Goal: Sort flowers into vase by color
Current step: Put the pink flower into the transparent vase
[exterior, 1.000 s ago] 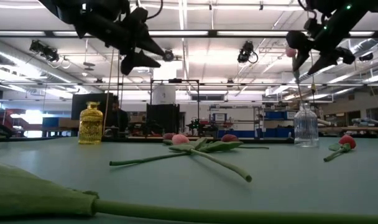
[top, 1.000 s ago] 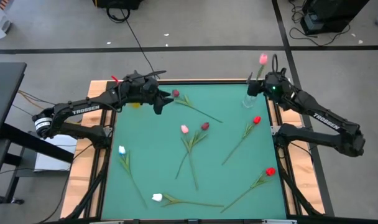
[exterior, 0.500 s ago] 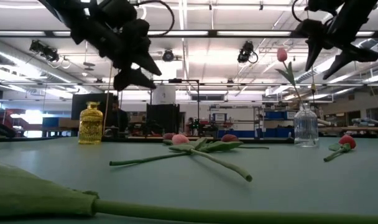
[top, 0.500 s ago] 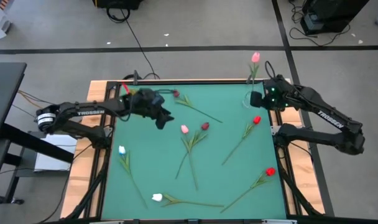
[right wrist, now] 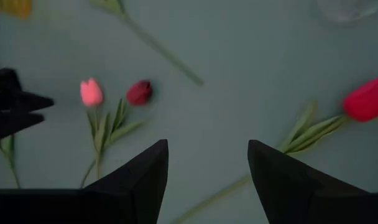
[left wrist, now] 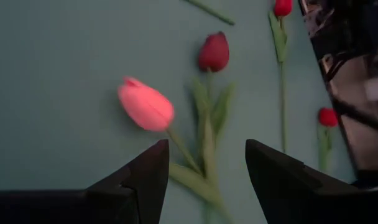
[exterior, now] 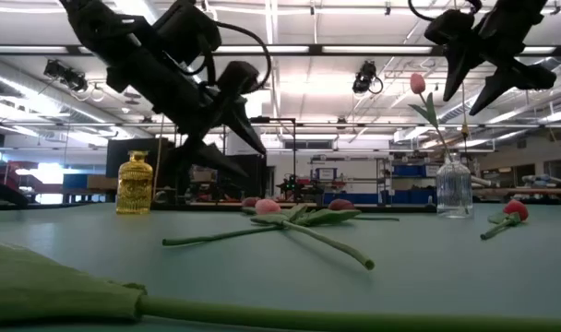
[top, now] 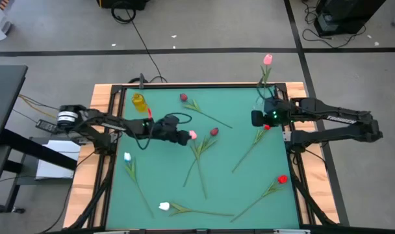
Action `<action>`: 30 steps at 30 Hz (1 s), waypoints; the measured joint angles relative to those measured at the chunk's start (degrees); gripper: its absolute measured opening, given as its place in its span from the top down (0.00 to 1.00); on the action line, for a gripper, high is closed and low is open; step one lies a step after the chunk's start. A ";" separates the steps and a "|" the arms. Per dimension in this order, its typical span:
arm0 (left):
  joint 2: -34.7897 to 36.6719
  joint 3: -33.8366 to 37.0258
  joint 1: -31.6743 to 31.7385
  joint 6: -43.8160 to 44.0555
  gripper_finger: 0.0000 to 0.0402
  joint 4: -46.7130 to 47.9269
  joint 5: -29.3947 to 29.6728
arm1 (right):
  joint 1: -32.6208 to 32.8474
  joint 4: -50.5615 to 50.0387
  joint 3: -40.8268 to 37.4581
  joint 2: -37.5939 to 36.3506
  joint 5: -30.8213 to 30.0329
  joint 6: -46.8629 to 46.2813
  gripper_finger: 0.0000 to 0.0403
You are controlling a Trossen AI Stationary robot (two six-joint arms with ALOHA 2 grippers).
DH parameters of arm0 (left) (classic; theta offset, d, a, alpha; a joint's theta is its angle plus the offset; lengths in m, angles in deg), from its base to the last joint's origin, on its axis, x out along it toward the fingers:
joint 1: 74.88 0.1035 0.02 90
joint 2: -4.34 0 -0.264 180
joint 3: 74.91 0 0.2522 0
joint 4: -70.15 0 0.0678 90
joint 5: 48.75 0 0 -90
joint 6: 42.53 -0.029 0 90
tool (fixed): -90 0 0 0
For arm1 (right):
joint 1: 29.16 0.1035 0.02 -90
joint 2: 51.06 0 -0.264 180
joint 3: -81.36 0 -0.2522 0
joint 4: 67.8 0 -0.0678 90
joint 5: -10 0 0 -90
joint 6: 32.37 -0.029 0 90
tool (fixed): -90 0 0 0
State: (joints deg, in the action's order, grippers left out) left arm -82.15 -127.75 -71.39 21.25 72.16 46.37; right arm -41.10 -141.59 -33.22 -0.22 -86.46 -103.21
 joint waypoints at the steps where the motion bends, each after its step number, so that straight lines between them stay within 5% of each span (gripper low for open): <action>1: -1.25 -0.54 -0.75 1.64 0.46 -0.08 0.03 | 1.10 0.71 0.00 0.53 0.30 0.08 0.43; 10: -11.20 -10.92 -6.13 8.34 0.55 8.86 4.49 | 10.23 1.50 0.00 1.56 1.39 0.78 0.43; 18: -20.25 -20.87 -4.20 9.69 0.61 18.40 5.57 | 13.37 1.27 0.00 1.24 1.48 3.34 0.43; 26: -23.37 -24.77 -2.36 8.99 0.63 21.10 5.42 | 17.06 0.04 0.00 0.69 1.52 3.00 0.43; 30: -23.33 -24.84 -2.34 7.84 0.72 23.92 5.80 | 18.81 -1.12 0.00 0.45 0.42 1.97 0.43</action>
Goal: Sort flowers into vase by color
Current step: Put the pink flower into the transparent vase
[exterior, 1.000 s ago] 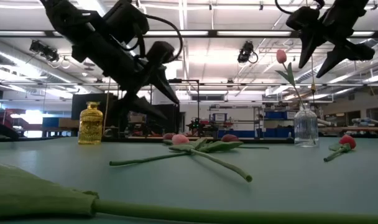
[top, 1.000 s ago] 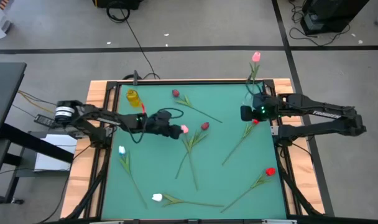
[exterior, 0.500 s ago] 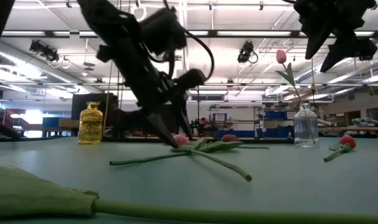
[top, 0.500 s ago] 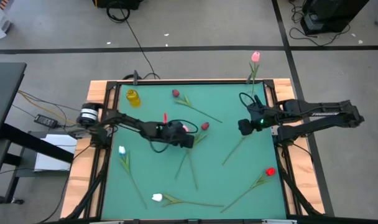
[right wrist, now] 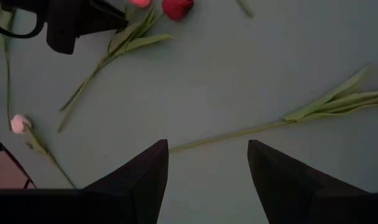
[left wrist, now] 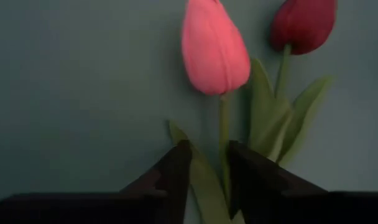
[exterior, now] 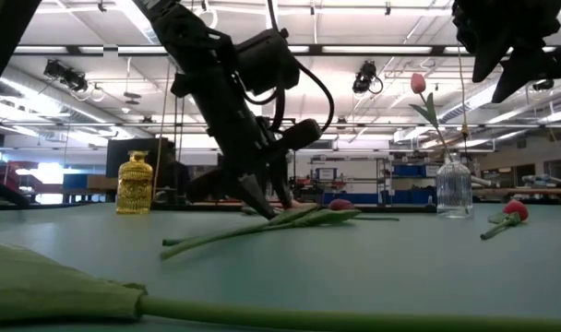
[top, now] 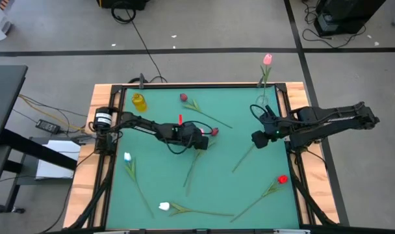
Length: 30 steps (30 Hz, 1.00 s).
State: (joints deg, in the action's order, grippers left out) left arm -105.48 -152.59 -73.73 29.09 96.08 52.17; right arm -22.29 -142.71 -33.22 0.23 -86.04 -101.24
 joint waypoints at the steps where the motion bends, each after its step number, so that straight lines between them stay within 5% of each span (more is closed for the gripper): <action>1: 0.04 0.01 0.00 -0.78 0.76 0.49 0.13 | 0.32 0.04 0.00 -0.02 -0.28 -0.13 0.43; 7: 0.05 0.07 0.02 -2.95 0.97 0.91 0.25 | 0.68 0.05 0.00 0.08 -1.61 -0.24 0.47; 18: 7.77 0.39 1.10 -7.04 0.99 0.86 -0.99 | 1.65 1.57 -0.02 0.07 -3.58 -2.08 0.52; 30: 18.02 0.28 3.29 -29.86 0.99 -26.26 -0.31 | 4.01 33.89 -0.02 3.68 -14.21 16.26 0.51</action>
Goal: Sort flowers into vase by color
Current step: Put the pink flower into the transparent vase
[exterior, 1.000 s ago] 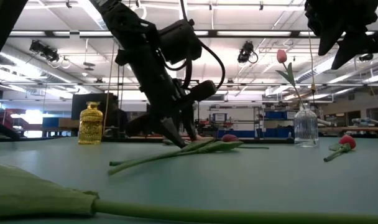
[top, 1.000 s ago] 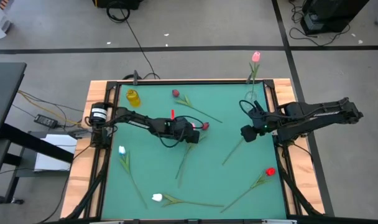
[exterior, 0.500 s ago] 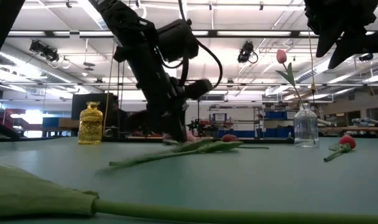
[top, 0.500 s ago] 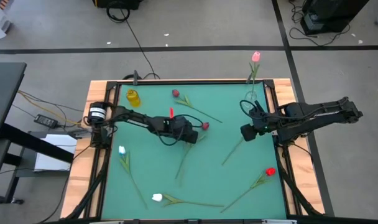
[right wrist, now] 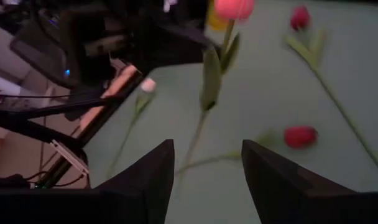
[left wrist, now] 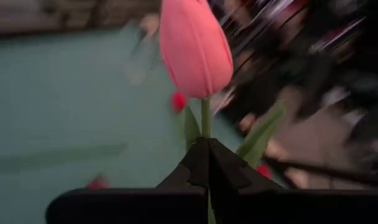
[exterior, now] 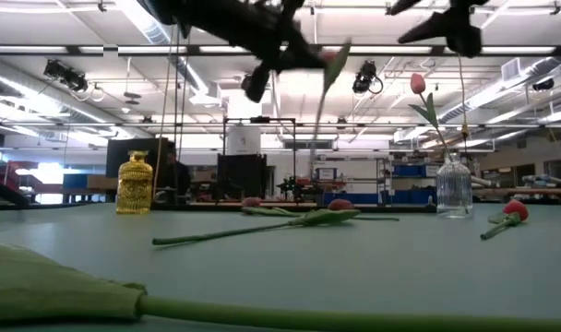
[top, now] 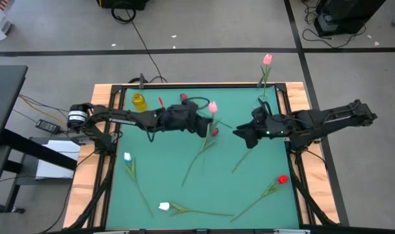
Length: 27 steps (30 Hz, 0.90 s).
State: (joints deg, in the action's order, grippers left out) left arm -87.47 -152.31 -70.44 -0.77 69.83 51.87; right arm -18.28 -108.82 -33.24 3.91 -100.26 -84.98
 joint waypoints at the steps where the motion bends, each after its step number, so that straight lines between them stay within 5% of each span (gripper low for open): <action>1: 0.01 0.00 0.22 -0.79 0.99 -3.57 -0.23 | -0.01 1.69 0.00 0.71 -0.28 1.49 0.50; 7: 0.13 0.00 1.16 -1.08 0.99 -13.71 -0.61 | -0.29 11.63 0.00 4.18 0.00 7.75 0.41; 16: 0.11 0.00 1.19 -1.08 0.99 -16.61 -1.56 | -4.28 16.87 0.02 8.68 -0.97 9.74 0.33; 22: 0.11 -0.03 1.10 -1.04 0.99 -18.60 -2.92 | -7.55 19.11 0.00 11.82 1.27 9.96 0.41; 27: 0.11 -0.09 1.20 -1.06 0.99 -18.07 -2.96 | -8.47 19.28 0.00 12.46 0.87 9.80 0.60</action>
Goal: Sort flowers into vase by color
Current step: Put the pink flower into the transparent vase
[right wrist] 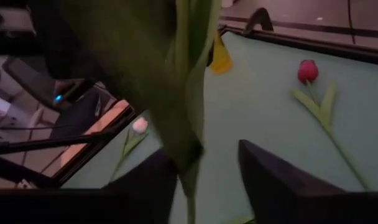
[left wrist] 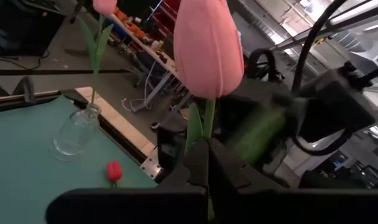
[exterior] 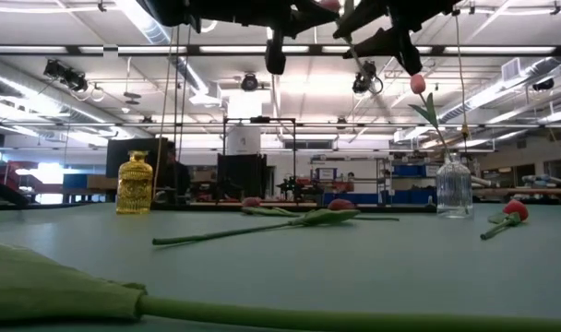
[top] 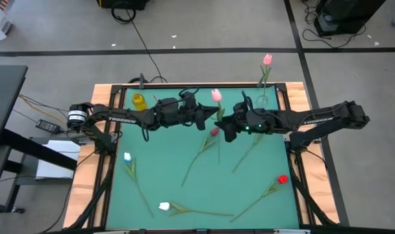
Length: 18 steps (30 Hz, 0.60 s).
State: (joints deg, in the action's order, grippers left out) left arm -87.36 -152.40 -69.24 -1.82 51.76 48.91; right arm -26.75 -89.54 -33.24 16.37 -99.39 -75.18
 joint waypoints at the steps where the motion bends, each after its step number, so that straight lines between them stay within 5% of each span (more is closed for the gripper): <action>1: 0.00 -0.02 0.01 0.00 0.99 0.49 0.00 | 0.00 -0.02 0.00 -0.22 -0.42 0.17 0.67; 5: -0.02 -0.02 0.03 -1.37 0.95 2.46 -0.02 | 0.15 -0.28 0.00 -1.42 -0.68 2.92 0.94; 10: 0.87 0.00 0.94 -1.49 0.81 7.61 -0.85 | 1.28 -4.30 0.00 -4.26 -9.21 3.31 0.96; 18: 6.77 -0.02 2.94 -8.65 0.63 18.70 -0.90 | 5.17 -13.99 0.00 -13.00 -34.71 13.03 0.96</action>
State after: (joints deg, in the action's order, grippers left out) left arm -80.59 -152.41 -66.30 -10.47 70.46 48.01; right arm -21.58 -103.53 -33.24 3.37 -134.09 -62.15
